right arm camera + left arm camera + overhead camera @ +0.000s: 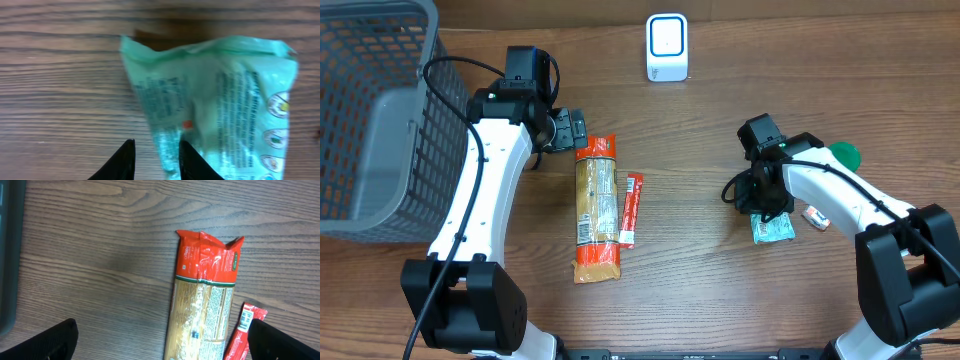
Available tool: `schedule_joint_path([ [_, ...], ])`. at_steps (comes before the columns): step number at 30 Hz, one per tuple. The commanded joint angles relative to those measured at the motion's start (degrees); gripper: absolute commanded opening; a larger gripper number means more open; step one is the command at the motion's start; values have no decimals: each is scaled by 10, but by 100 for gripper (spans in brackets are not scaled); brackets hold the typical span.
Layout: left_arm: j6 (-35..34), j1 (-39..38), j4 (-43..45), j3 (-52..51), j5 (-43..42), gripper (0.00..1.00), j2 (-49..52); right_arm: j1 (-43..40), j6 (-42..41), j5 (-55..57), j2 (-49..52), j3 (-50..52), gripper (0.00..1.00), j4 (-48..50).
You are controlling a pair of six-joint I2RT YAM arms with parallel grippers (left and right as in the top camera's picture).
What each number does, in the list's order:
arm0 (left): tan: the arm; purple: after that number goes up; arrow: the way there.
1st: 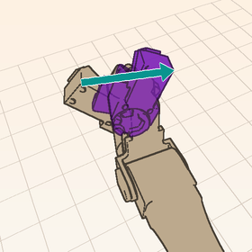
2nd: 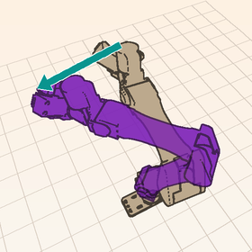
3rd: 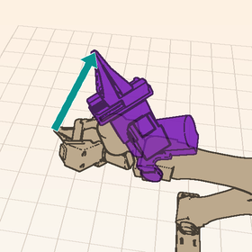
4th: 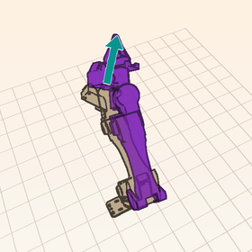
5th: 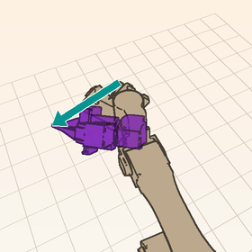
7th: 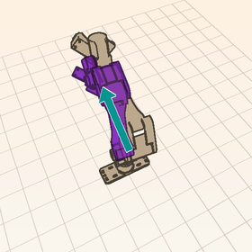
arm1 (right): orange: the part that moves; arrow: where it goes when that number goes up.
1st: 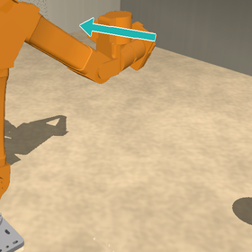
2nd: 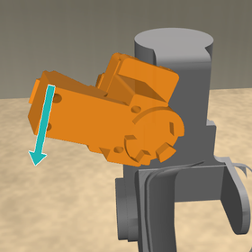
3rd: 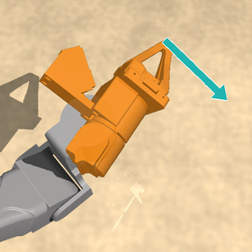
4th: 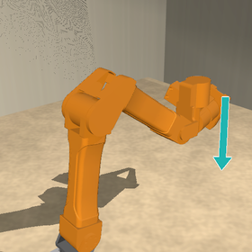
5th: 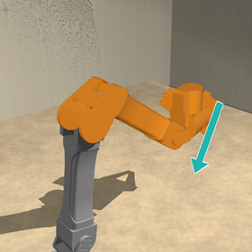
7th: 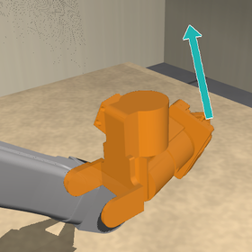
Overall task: Scan the item barcode
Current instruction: 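Carry the packet right and set it beside the jar, release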
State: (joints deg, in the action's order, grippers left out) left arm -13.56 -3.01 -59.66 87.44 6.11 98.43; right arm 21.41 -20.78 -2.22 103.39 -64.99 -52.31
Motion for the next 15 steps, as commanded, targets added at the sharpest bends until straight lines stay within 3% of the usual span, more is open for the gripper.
schedule_joint_path([
  [1, 3, 0, 0, 9, 4, 100, -7, 1, -2, 46, -11, 13, 30, 1],
  [15, 3, 0, 0, 9, 4, 100, -7, 0, -2, 190, -11, 13, 30, -33],
])
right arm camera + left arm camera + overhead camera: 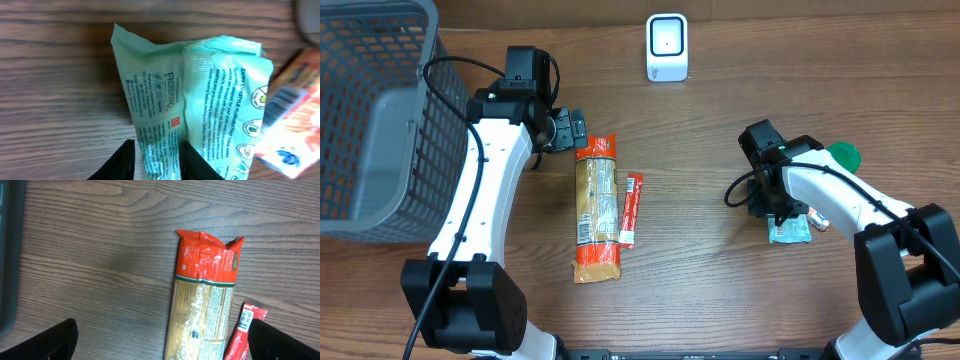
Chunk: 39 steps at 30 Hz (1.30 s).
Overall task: Scan the item barcode
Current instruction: 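Carry the packet right and set it beside the jar, release, then move the right gripper left toward the red snack bar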
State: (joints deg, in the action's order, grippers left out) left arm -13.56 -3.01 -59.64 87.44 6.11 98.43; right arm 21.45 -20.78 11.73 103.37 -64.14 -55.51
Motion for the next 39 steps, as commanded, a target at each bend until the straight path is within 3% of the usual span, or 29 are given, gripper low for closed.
schedule_joint_path([
  [1, 3, 0, 0, 9, 4, 100, -7, 0, -2, 56, -11, 5, 30, -2],
  [8, 3, 0, 0, 9, 4, 100, -7, 0, 2, 78, -11, 5, 31, -3],
  [17, 3, 0, 0, 9, 4, 100, -7, 4, -7, 20, -13, -5, 31, 3],
  [23, 3, 0, 0, 9, 4, 100, -7, 25, -43, -153, -19, -66, 34, 0],
  [26, 3, 0, 0, 9, 4, 100, -7, 49, -80, -262, -19, -76, 35, 62],
  [29, 3, 0, 0, 9, 4, 100, -7, 86, -122, -277, -17, -76, 34, 132],
  [31, 3, 0, 0, 9, 4, 100, -7, 117, -151, -272, -15, -75, 29, 181],
  [34, 3, 0, 0, 9, 4, 100, -7, 173, -202, -244, -13, -75, 4, 250],
  [39, 3, 0, 0, 9, 4, 100, -7, 240, -272, -163, -4, -75, 4, 293],
])
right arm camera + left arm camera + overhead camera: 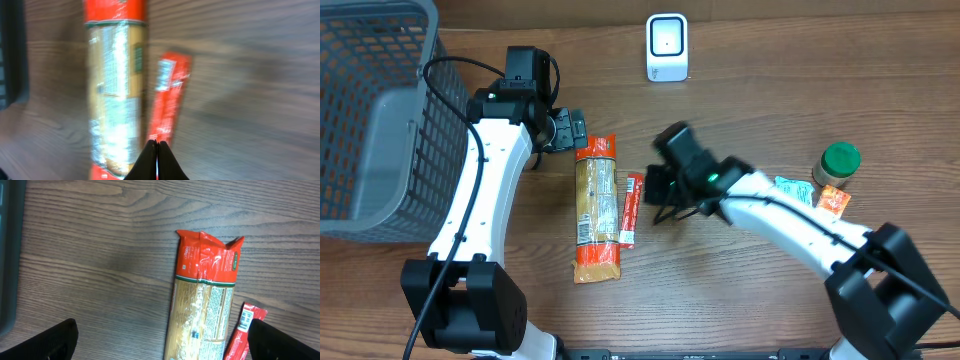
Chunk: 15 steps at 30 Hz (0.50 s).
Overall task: Scan the item barcode
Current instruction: 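Move the right gripper left toward the red snack bar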
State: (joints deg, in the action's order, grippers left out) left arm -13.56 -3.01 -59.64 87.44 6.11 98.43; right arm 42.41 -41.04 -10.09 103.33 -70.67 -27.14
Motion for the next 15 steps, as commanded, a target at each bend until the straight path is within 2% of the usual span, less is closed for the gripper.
schedule_joint_path([
  [1, 3, 0, 0, 9, 4, 100, -7, 42, -78, 72, -1, -9, 4, 11],
  [7, 3, 0, 0, 9, 4, 100, -7, 89, -89, 115, 26, -9, 4, 35],
  [15, 3, 0, 0, 9, 4, 100, -7, 97, -102, 113, 85, -9, 4, 56],
])
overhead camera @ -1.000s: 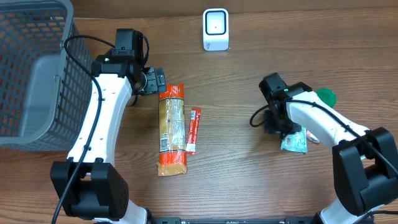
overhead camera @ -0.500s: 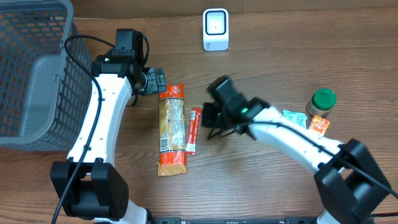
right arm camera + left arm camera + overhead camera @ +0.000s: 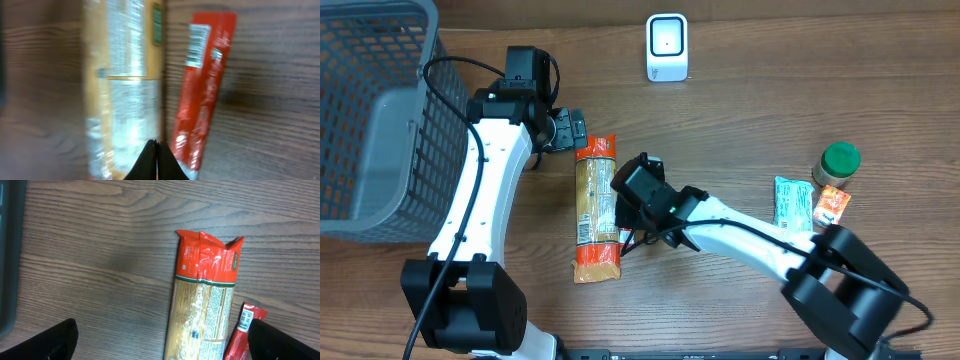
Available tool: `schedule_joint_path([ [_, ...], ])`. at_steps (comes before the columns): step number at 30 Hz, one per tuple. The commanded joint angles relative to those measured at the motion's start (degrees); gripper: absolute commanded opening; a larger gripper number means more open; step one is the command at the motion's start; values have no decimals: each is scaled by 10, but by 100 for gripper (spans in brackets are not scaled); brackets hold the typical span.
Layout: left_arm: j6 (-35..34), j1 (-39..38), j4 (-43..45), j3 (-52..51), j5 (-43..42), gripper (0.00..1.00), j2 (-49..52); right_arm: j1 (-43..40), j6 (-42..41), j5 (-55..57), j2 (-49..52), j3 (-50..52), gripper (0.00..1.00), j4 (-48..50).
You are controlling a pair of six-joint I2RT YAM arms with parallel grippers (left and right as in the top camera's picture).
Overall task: Scan the item barcode
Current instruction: 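Move the right gripper left toward the red snack bar, then lower the right gripper onto the red snack bar and grasp it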
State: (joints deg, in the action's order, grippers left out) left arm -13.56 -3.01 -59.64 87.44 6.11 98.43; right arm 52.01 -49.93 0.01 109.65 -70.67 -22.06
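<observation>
A long pasta packet [image 3: 594,205] with orange ends lies in the middle of the table, with a thin red stick sachet [image 3: 205,85] along its right side. My right gripper [image 3: 156,146] hovers over the seam between the two, shut with nothing in it. The view there is blurred. My left gripper [image 3: 162,347] stands open just beyond the packet's top end [image 3: 207,255], its fingers wide on either side. The white scanner [image 3: 667,47] stands at the back centre.
A grey mesh basket [image 3: 370,110] fills the far left. At the right lie a pale green wipes packet [image 3: 792,203], an orange sachet [image 3: 831,207] and a green-lidded jar [image 3: 840,160].
My right gripper, still shut, has moved further left and now sits over the red sachet and the pasta packet's edge. The left arm and all items are unchanged.
My right gripper first had its fingers at the green wipes packet on the right of the table, then held it further right beside the orange sachet. Later the packet lay by the jar, and the gripper was shut and bare near the red sachet, now over it.
</observation>
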Motion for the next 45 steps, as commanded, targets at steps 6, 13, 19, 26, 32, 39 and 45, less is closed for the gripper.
schedule_joint_path([
  [6, 3, 0, 0, 9, 4, 100, -7, 1, -13, -15, 46, -9, 4, 19],
  [13, 3, 0, 0, 9, 4, 100, -7, 1, -13, -49, 49, -9, 4, 25],
  [19, 3, 0, 0, 9, 4, 100, -7, 2, -13, -52, 54, -6, 4, 17],
  [26, 3, 0, 0, 9, 4, 100, -7, 0, -11, -24, 54, -5, 4, -13],
  [32, 3, 0, 0, 9, 4, 100, -7, -13, -10, -27, 53, -6, 4, -52],
  [39, 3, 0, 0, 9, 4, 100, -7, -33, 83, -30, 14, -7, 4, -90],
  [45, 3, 0, 0, 9, 4, 100, -7, -44, 121, -27, -19, -7, 10, -110],
])
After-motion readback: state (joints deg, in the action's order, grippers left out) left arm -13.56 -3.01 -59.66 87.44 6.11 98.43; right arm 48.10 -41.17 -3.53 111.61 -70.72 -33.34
